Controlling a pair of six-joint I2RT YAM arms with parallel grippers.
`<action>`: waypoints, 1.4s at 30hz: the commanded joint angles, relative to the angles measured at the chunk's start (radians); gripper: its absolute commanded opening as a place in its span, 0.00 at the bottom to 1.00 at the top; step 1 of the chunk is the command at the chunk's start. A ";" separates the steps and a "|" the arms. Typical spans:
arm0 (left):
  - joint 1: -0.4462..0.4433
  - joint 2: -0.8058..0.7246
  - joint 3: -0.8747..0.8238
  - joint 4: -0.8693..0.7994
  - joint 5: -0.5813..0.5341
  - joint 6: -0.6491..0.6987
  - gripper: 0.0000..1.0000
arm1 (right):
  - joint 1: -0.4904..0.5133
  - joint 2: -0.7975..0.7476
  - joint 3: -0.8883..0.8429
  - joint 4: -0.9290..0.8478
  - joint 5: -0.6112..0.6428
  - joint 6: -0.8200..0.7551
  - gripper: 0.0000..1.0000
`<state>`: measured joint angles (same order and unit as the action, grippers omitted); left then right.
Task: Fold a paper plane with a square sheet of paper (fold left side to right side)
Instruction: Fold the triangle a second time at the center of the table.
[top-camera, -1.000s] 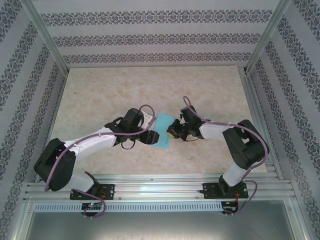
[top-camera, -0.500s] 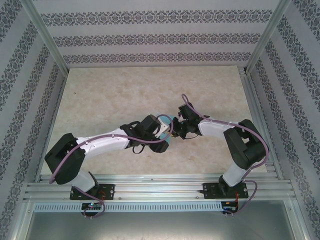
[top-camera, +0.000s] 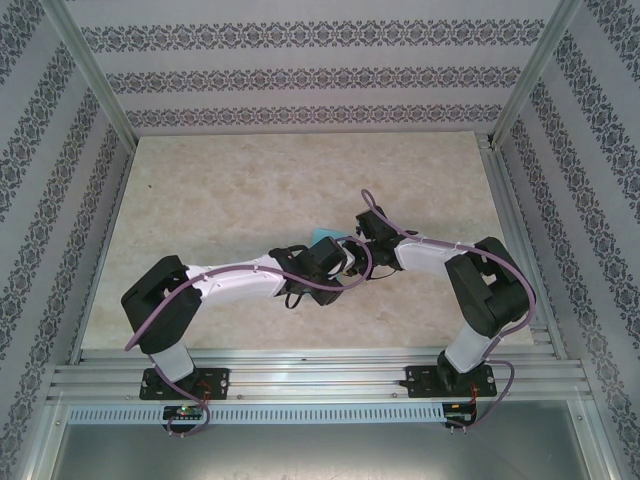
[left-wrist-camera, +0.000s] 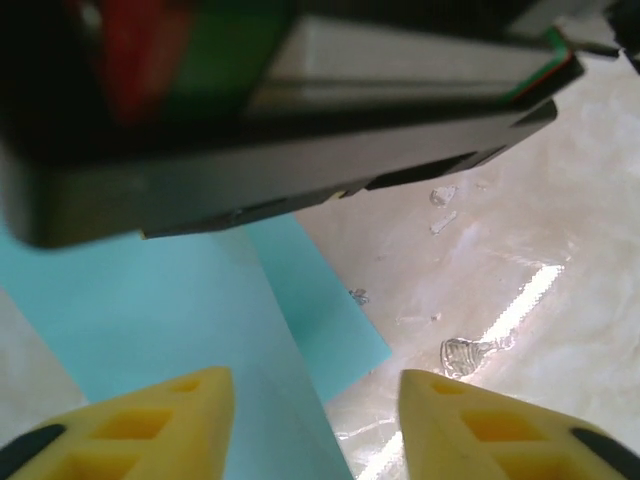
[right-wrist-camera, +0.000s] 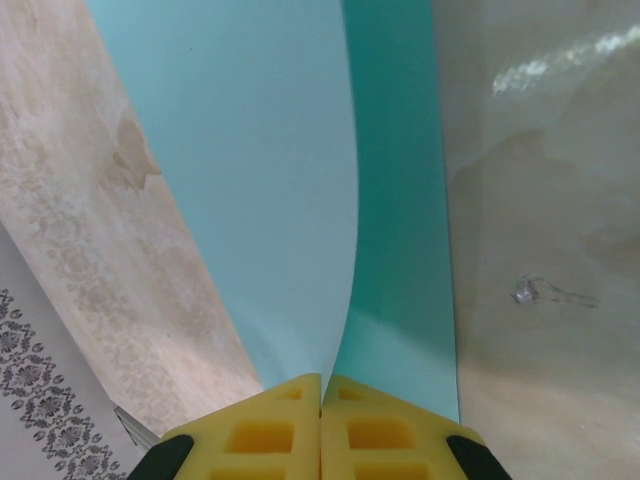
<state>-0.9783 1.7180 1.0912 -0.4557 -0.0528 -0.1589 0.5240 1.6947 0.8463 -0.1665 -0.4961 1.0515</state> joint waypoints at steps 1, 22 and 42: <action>-0.014 0.016 0.026 -0.036 -0.033 0.014 0.34 | 0.010 0.016 0.030 -0.009 -0.002 -0.023 0.07; 0.077 -0.076 -0.056 0.048 0.179 -0.026 0.00 | -0.061 -0.144 0.001 -0.080 0.007 -0.131 0.33; 0.284 -0.031 -0.056 0.116 0.465 0.007 0.00 | 0.047 -0.308 -0.311 0.236 0.081 -0.032 0.05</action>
<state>-0.7174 1.6669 1.0248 -0.3817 0.3515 -0.1650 0.5365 1.3457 0.5468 -0.0795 -0.4473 0.9676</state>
